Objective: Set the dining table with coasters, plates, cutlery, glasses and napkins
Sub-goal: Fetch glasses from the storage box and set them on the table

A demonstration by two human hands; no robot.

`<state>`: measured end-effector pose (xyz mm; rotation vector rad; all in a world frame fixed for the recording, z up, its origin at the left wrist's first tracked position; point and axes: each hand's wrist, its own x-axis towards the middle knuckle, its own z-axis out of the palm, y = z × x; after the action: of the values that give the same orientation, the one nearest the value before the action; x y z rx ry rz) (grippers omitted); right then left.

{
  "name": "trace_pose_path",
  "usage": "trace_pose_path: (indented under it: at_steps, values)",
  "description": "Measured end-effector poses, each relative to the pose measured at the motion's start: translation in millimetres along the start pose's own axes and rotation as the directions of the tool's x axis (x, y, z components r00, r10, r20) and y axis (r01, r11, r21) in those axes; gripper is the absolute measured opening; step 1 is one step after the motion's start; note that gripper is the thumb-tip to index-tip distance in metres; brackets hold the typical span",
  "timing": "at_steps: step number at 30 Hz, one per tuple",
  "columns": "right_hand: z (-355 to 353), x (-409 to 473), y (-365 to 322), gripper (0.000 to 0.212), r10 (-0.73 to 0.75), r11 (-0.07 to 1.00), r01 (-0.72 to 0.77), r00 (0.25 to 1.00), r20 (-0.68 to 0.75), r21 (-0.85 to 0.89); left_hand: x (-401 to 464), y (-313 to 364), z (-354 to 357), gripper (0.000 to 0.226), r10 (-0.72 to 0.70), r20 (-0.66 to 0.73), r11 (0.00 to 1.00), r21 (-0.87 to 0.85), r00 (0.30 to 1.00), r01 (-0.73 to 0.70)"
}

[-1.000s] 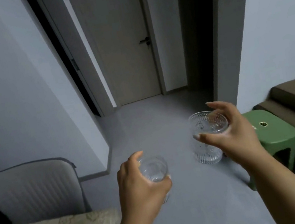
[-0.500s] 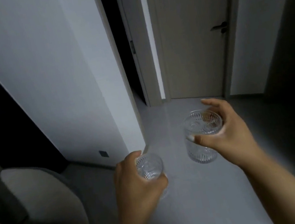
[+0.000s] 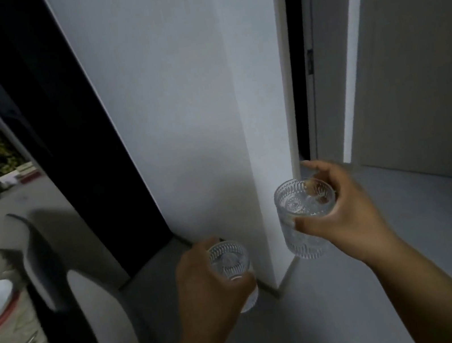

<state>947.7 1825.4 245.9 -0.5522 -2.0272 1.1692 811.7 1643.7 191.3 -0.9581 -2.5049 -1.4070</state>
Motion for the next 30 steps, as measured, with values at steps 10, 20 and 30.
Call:
trace_pose_path:
  at_steps: [10, 20, 30]
  values:
    - [141, 161, 21, 0.084, -0.106, 0.993, 0.090, 0.969, 0.221, 0.079, 129, -79, -33, 0.081, -0.224, -0.227, 0.968, 0.059, 0.948, 0.243]
    - [326, 305, 5, 0.079, -0.313, 0.930, 0.145, 0.795, 0.520, 0.338, 224, -158, -77, 0.081, -0.372, -0.599, 0.879, 0.018, 0.709, 0.476]
    - [495, 310, -37, 0.077, -0.504, 0.826, 0.021, 0.474, 0.722, 0.563, 193, -199, -160, 0.084, -0.355, -0.917, 0.640, -0.097, 0.182, 0.762]
